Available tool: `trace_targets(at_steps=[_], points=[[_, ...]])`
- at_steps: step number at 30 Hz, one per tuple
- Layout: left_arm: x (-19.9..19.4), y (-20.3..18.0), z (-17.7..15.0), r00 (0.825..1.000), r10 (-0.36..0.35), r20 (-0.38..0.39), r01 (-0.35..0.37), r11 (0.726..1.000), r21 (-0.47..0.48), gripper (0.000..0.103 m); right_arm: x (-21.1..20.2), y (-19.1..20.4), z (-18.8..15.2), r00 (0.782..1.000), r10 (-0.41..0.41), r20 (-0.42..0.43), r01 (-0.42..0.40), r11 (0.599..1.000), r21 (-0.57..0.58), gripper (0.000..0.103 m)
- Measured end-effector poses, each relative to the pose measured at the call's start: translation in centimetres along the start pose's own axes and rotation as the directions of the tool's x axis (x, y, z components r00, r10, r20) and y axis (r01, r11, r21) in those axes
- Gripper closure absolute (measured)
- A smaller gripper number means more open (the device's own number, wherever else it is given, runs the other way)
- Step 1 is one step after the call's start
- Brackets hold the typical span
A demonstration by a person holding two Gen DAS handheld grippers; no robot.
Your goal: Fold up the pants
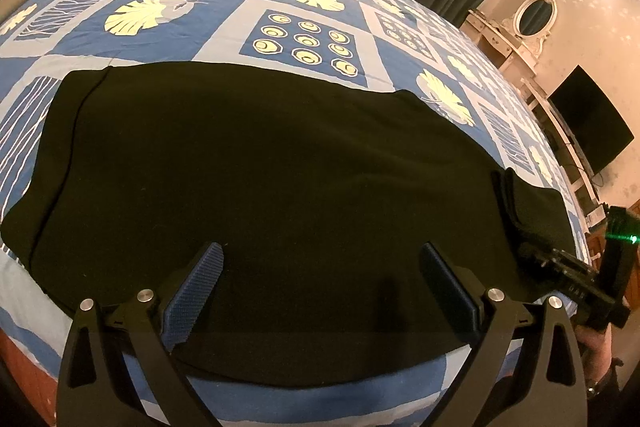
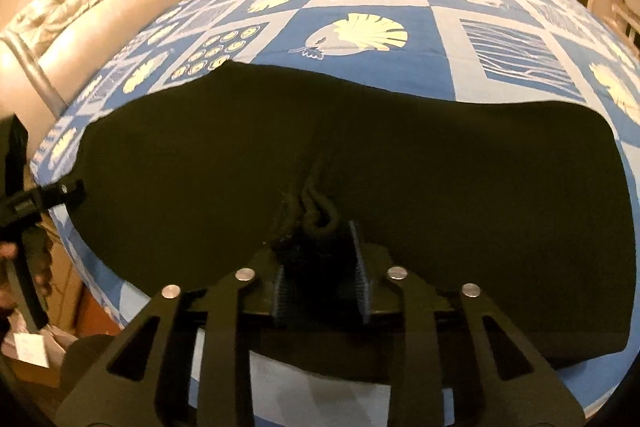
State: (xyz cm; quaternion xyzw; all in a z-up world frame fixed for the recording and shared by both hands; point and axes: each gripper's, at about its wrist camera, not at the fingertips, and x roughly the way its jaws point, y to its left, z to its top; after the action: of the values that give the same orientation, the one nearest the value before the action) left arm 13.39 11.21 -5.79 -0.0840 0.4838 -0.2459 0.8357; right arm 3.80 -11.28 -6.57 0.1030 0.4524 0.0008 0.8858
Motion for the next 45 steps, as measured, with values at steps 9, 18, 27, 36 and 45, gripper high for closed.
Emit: trace_targets(at_steps=[9,18,27,36,45], points=[[-1.7,1.8,0.6,0.994,-0.098,0.040,0.103,0.984,-0.147,0.006,-1.5,1.5,-0.3,0.996,0.088,0.027,-0.089,0.996,0.019,0.046],[-7.7,6.5,1.6,0.978,-0.165,0.129,0.187,0.965,-0.182,0.006,-4.8,1.0,-4.9,0.949,0.287,0.134,-0.307,0.936,0.169,0.028],[-8.5,17.9,1.9,0.965,-0.208,0.157,0.257,0.864,-0.434,0.006,-4.7,1.6,-5.8,0.936,0.333,0.112,-0.349,0.918,0.188,0.023],[-4.0,19.5,4.1,0.943,-0.327,0.055,0.322,0.863,-0.391,0.006,-3.1,0.5,-6.0,0.928,0.366,0.074,-0.372,0.887,0.275,0.021],[-2.4,18.2,4.6,0.899,-0.437,0.024,0.419,0.843,-0.338,0.006,-2.6,0.6,-6.1,0.923,0.380,0.062,-0.381,0.877,0.294,0.018]])
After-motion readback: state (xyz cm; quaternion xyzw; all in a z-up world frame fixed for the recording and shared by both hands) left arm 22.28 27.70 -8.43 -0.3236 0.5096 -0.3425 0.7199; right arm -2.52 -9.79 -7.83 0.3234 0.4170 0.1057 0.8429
